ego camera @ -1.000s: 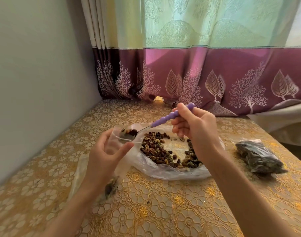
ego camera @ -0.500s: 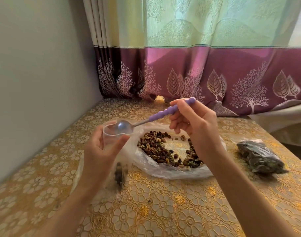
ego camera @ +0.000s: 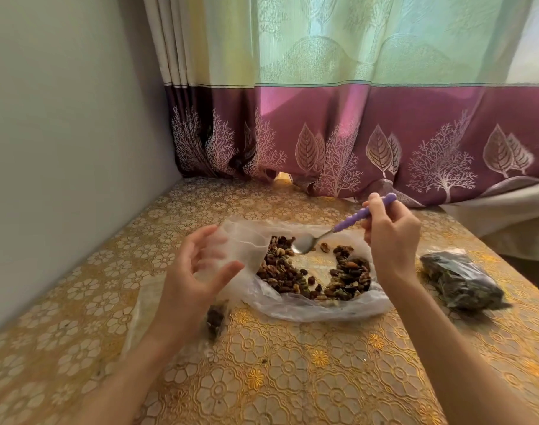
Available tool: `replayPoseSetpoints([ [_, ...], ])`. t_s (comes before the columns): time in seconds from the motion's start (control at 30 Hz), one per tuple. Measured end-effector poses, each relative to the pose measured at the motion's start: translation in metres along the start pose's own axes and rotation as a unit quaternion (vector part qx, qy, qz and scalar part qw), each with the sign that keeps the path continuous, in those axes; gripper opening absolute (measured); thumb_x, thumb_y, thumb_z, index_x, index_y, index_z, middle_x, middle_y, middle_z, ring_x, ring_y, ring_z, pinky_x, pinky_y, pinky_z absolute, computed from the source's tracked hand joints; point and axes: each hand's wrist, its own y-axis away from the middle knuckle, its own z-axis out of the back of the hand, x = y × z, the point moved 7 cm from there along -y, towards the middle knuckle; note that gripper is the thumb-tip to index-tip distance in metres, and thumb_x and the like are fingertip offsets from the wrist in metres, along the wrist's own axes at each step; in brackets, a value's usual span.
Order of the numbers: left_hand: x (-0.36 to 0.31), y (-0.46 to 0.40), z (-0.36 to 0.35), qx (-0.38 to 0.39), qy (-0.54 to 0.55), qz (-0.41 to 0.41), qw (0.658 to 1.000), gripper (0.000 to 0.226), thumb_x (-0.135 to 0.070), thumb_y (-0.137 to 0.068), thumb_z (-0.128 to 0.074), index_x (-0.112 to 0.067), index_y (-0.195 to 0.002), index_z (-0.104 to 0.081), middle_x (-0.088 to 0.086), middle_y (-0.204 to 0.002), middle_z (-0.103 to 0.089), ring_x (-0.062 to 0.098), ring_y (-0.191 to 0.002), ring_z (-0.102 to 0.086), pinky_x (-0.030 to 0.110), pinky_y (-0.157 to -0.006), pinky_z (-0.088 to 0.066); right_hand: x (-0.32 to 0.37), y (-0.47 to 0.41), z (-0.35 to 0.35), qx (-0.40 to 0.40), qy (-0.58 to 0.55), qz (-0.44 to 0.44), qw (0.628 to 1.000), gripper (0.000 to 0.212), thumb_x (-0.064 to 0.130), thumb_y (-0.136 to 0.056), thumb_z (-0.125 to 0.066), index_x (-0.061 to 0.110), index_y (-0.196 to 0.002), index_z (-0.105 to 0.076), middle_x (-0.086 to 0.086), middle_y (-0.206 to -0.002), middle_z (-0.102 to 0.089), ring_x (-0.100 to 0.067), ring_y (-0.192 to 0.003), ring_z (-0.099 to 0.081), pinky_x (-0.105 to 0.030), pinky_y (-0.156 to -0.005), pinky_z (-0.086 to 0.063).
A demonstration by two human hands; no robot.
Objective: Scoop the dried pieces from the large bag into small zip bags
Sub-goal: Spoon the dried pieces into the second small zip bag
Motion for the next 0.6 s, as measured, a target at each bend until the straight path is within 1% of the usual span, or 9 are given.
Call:
replayPoseSetpoints([
  [0.1,0.004,0.004,-0.008,0.022,-0.037,-0.017,0.999,0.071,-0.065,-0.060,-0.067,-0.045,-0.122,-0.038,-0.027,-0.106,-0.056,-0.004,-0.095,-0.055,0.014,-0.080,-0.047,-0.002,0.000,0.001,-0.005,0.095,0.056,0.994,0.028,0.023,-0.096,-0.048,0.018,-0.069,-0.052,0.016,-0.047,-0.062,0.001,-0.037,-0.045,-0.011,-0.047,-0.031],
  [0.17,0.009,0.006,-0.013,0.047,-0.057,-0.023,0.997,0.070,-0.063,-0.061,-0.068,-0.048,-0.120,-0.034,-0.023,-0.107,-0.055,-0.008,-0.095,-0.053,0.006,-0.076,-0.045,-0.004,0.000,0.002,-0.006,0.128,0.072,0.989,0.028,0.023,-0.097,-0.048,0.019,-0.069,-0.051,0.011,-0.047,-0.062,0.001,-0.039,-0.049,-0.011,-0.049,-0.034],
  [0.23,0.016,0.007,-0.018,0.081,-0.084,-0.009,0.993,0.079,-0.061,-0.054,-0.068,-0.048,-0.121,-0.028,-0.019,-0.110,-0.052,-0.010,-0.097,-0.051,0.009,-0.073,-0.046,-0.008,-0.001,0.003,0.001,0.142,0.068,0.987,0.027,0.023,-0.097,-0.047,0.017,-0.071,-0.052,0.008,-0.046,-0.061,0.001,-0.041,-0.052,-0.016,-0.053,-0.038],
  [0.27,0.021,0.007,-0.019,0.095,-0.097,0.000,0.991,0.082,-0.061,-0.052,-0.068,-0.050,-0.122,-0.025,-0.020,-0.111,-0.051,-0.010,-0.098,-0.050,0.010,-0.074,-0.044,-0.010,-0.002,0.003,0.005,0.146,0.061,0.987,0.027,0.023,-0.097,-0.047,0.016,-0.071,-0.052,0.009,-0.045,-0.061,0.002,-0.041,-0.052,-0.015,-0.054,-0.038],
  [0.33,0.028,0.007,-0.020,0.119,-0.109,0.013,0.987,0.085,-0.062,-0.050,-0.068,-0.055,-0.121,-0.021,-0.021,-0.112,-0.049,-0.009,-0.100,-0.049,0.009,-0.075,-0.041,-0.015,-0.002,0.002,0.015,0.143,0.036,0.989,0.030,0.022,-0.097,-0.046,0.014,-0.069,-0.054,0.013,-0.043,-0.060,0.004,-0.039,-0.049,-0.015,-0.054,-0.036],
  [0.4,0.034,0.006,-0.020,0.143,-0.116,0.018,0.983,0.090,-0.062,-0.050,-0.069,-0.059,-0.121,-0.015,-0.017,-0.115,-0.049,0.000,-0.105,-0.051,0.016,-0.083,-0.045,-0.022,-0.002,0.000,0.029,0.125,-0.005,0.992,0.032,0.022,-0.096,-0.046,0.014,-0.067,-0.056,0.012,-0.042,-0.058,-0.001,-0.043,-0.048,-0.026,-0.058,-0.039],
  [0.47,0.037,0.005,-0.020,0.171,-0.134,0.026,0.976,0.095,-0.063,-0.048,-0.072,-0.068,-0.117,-0.007,-0.017,-0.123,-0.044,0.006,-0.111,-0.048,0.026,-0.094,-0.043,-0.030,0.000,-0.004,0.053,0.108,-0.057,0.991,0.035,0.020,-0.096,-0.047,0.014,-0.063,-0.058,0.010,-0.045,-0.060,-0.016,-0.052,-0.049,-0.037,-0.058,-0.044],
  [0.53,0.041,0.005,-0.021,0.198,-0.168,0.030,0.965,0.100,-0.063,-0.046,-0.073,-0.075,-0.111,0.002,-0.020,-0.128,-0.032,0.003,-0.115,-0.040,0.022,-0.095,-0.035,-0.039,0.004,-0.009,0.081,0.093,-0.104,0.987,0.037,0.020,-0.096,-0.047,0.012,-0.062,-0.061,0.004,-0.055,-0.068,-0.015,-0.051,-0.049,-0.033,-0.055,-0.043],
  [0.6,0.045,0.004,-0.022,0.216,-0.208,0.025,0.954,0.102,-0.059,-0.051,-0.075,-0.072,-0.112,0.005,-0.021,-0.128,-0.026,-0.001,-0.114,-0.035,0.015,-0.093,-0.031,-0.047,0.008,-0.012,0.096,0.078,-0.148,0.981,0.036,0.019,-0.095,-0.048,0.010,-0.064,-0.063,-0.008,-0.065,-0.072,-0.009,-0.045,-0.048,-0.024,-0.049,-0.040],
])
